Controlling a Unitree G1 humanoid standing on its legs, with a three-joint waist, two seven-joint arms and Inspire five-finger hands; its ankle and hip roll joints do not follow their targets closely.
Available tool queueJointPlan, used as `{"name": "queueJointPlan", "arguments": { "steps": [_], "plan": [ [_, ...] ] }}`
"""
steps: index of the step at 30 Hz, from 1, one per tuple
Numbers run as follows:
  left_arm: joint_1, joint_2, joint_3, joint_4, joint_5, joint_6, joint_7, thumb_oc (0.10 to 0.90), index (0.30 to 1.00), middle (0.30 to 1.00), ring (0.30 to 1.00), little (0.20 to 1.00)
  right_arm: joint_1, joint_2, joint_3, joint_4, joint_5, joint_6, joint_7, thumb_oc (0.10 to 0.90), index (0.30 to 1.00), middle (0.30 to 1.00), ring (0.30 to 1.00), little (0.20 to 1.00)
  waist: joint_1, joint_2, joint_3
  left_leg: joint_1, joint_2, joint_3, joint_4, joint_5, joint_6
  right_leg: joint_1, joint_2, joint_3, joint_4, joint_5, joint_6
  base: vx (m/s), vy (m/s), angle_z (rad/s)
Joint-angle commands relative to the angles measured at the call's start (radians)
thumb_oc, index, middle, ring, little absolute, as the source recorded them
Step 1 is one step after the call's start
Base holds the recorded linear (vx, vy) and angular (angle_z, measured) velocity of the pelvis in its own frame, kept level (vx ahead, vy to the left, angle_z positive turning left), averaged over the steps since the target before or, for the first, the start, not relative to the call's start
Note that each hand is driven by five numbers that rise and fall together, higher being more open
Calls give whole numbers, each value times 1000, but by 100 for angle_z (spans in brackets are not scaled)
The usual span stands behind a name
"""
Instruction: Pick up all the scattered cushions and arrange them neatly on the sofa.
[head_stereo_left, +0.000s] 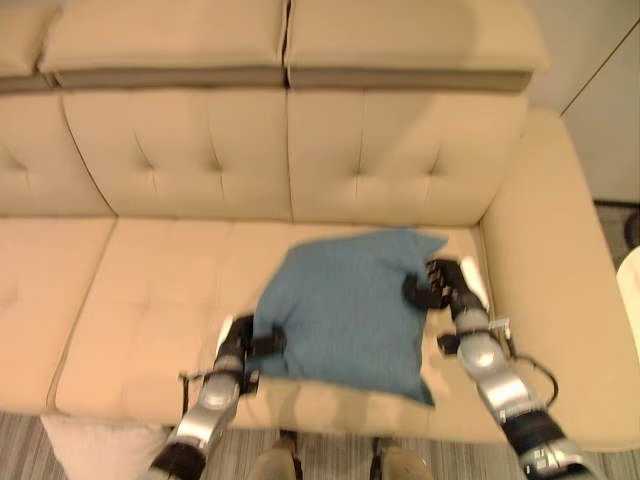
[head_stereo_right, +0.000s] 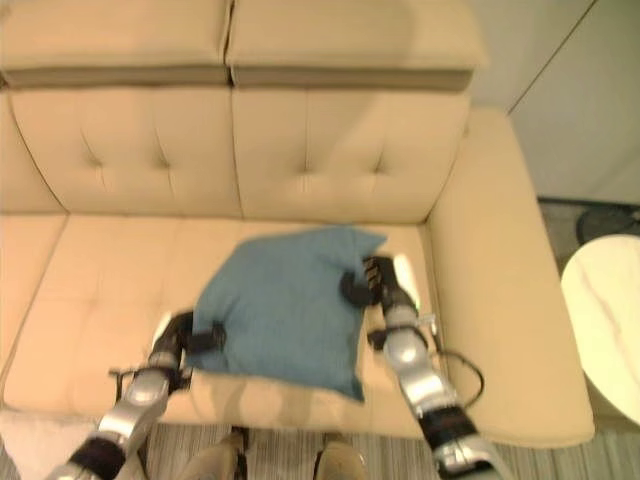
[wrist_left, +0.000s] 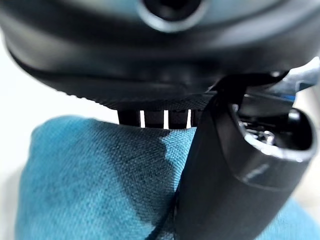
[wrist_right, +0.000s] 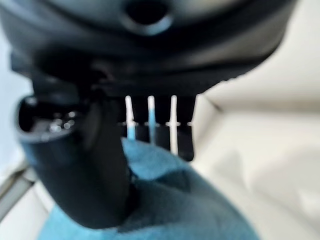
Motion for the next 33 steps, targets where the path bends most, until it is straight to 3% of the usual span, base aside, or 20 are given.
{"name": "queueJointPlan", "arguments": {
  "steps": [1,4,5,11,14,18,25,26,27,28,30,31,32,33],
  "plan": [
    [-327,120,59,-120,146,-203,265,400,300,300,300,300,-335,-130,-14,-72,-133,-72,-266,400,300,300,300,300,11,-33,-21,-40,0,-8,22,-105,-18,-56,-64,26,145,-143,51,-134,1,-16],
    [-441,124,49,-127,182,-207,346,400,300,300,300,300,-462,-161,16,-62,-176,-51,-334,400,300,300,300,300,7,-29,-1,-100,-4,-14,35,-86,-23,-105,-67,28,139,-127,52,-88,0,-9],
    [-551,134,35,-100,206,-220,423,400,300,300,300,300,-570,-172,61,-24,-186,-58,-397,400,300,300,300,300,2,-28,13,-145,-10,-15,48,-78,-28,-147,-69,32,142,-120,52,-106,-20,0],
    [-646,142,47,-78,219,-232,568,400,300,300,300,300,-669,-130,62,13,-125,-92,-498,400,300,300,300,300,-4,-21,28,-222,-10,-14,76,-77,-36,-217,-71,40,153,-116,53,-30,-9,-1],
    [-683,91,39,-23,157,-244,614,400,300,300,300,300,-755,-112,117,103,-94,-87,-523,400,300,300,300,300,-5,-22,42,-270,-14,-15,112,-82,-36,-255,-71,50,163,-112,51,-36,-29,13],
    [-738,38,-14,138,30,-244,556,400,300,300,300,300,-874,-99,189,235,-11,-70,-509,400,300,300,300,300,-4,-21,57,-306,-17,-15,116,-71,-37,-285,-69,53,152,-89,53,-44,-36,2],
    [-722,-31,-50,340,-179,-207,319,400,300,300,300,300,-986,-93,312,421,70,-9,-382,400,300,300,300,300,-3,-21,68,-315,-14,-12,45,-20,-44,-298,-60,46,88,-51,63,-10,-6,-9],
    [-713,-33,-51,340,-192,-208,295,400,300,300,300,300,-993,-89,326,445,94,-5,-357,557,535,535,535,535,-2,-19,70,-313,-15,-11,35,-15,-44,-298,-58,46,81,-48,63,1,7,-5],
    [-699,-48,-49,383,-231,-198,269,566,549,549,549,549,-1018,-78,348,502,139,6,-324,800,900,900,900,900,-1,-22,69,-311,-13,-12,19,-6,-48,-300,-55,46,71,-42,63,4,3,-4],
    [-699,-48,-49,383,-231,-198,269,800,900,900,900,900,-1018,-78,349,503,139,6,-324,800,900,900,900,900,-1,-21,69,-311,-13,-12,19,-6,-48,-300,-55,46,71,-42,63,0,0,0],
    [-699,-72,-58,446,-280,-169,207,800,900,900,900,900,-1042,-56,374,571,194,6,-277,800,900,900,900,900,-4,-21,70,-308,-14,-13,5,2,-50,-300,-52,46,63,-37,64,0,0,0],
    [-698,-70,-63,446,-278,-168,195,645,667,667,667,667,-1044,-56,375,580,207,1,-271,800,900,900,900,900,-5,-19,71,-307,-13,-13,2,4,-52,-299,-51,45,59,-36,64,0,0,0],
    [-698,-69,-63,446,-279,-168,195,671,707,707,707,707,-1045,-56,376,581,208,1,-271,800,900,900,900,900,-5,-19,71,-307,-13,-13,2,4,-52,-299,-51,45,59,-36,64,0,0,0],
    [-697,-61,-66,450,-277,-164,180,800,900,900,900,900,-1047,-60,376,581,214,-2,-265,800,900,900,900,900,-5,-17,71,-307,-12,-14,-4,6,-56,-298,-48,42,53,-33,65,0,0,0]
  ]
}}
